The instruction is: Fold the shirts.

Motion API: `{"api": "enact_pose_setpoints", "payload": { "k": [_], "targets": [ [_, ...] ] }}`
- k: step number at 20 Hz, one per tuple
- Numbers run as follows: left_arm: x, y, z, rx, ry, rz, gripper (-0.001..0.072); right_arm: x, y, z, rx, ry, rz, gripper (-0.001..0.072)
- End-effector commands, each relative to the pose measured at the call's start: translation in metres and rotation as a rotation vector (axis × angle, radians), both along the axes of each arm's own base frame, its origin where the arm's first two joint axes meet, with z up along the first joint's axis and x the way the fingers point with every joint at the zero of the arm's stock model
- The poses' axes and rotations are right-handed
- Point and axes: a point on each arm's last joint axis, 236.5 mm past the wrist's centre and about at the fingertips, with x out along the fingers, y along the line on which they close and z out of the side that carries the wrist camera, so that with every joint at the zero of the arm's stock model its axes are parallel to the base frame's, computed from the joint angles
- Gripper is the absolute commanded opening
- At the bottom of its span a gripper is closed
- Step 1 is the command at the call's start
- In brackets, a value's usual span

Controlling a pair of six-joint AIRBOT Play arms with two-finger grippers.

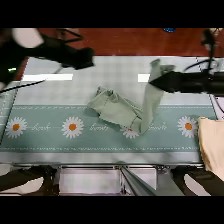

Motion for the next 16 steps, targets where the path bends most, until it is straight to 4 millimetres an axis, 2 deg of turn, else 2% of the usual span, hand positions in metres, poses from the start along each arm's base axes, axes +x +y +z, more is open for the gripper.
{"api": "enact_pose_setpoints", "payload": {
  "k": [1, 3, 6, 8, 10, 11, 12, 14, 16],
  "targets": [
    [-0.046, 0.092, 0.025, 0.063, -0.080, 0.181, 0.0024, 0.030, 0.075, -0.039, 0.019, 0.047, 0.116, 0.0020],
    [-0.089, 0.100, 0.024, 0.055, -0.105, 0.192, 0.0024, 0.052, 0.109, -0.071, 0.005, 0.087, 0.152, 0.0021],
    [-0.144, 0.093, 0.014, -0.038, -0.100, 0.209, 0.0025, 0.064, 0.155, -0.114, 0.025, 0.185, 0.209, 0.0021],
    [-0.170, 0.095, -0.004, -0.081, -0.067, 0.252, 0.0025, 0.067, 0.178, -0.133, 0.043, 0.232, 0.233, 0.0021],
    [-0.185, 0.096, -0.021, -0.104, -0.037, 0.284, 0.0025, 0.063, 0.195, -0.148, 0.063, 0.277, 0.249, 0.0021],
    [-0.189, 0.097, -0.030, -0.106, -0.022, 0.290, 0.0025, 0.059, 0.200, -0.156, 0.063, 0.302, 0.251, 0.0135],
    [-0.192, 0.097, -0.037, -0.105, -0.009, 0.290, 0.0025, 0.056, 0.201, -0.161, 0.056, 0.318, 0.256, 0.0399],
    [-0.191, 0.096, -0.047, -0.102, 0.016, 0.293, 0.0025, 0.051, 0.193, -0.156, 0.057, 0.339, 0.285, 0.0409],
    [-0.185, 0.097, -0.051, -0.106, 0.014, 0.305, 0.0025, 0.056, 0.164, -0.135, 0.078, 0.347, 0.294, 0.0409]
  ]
}}
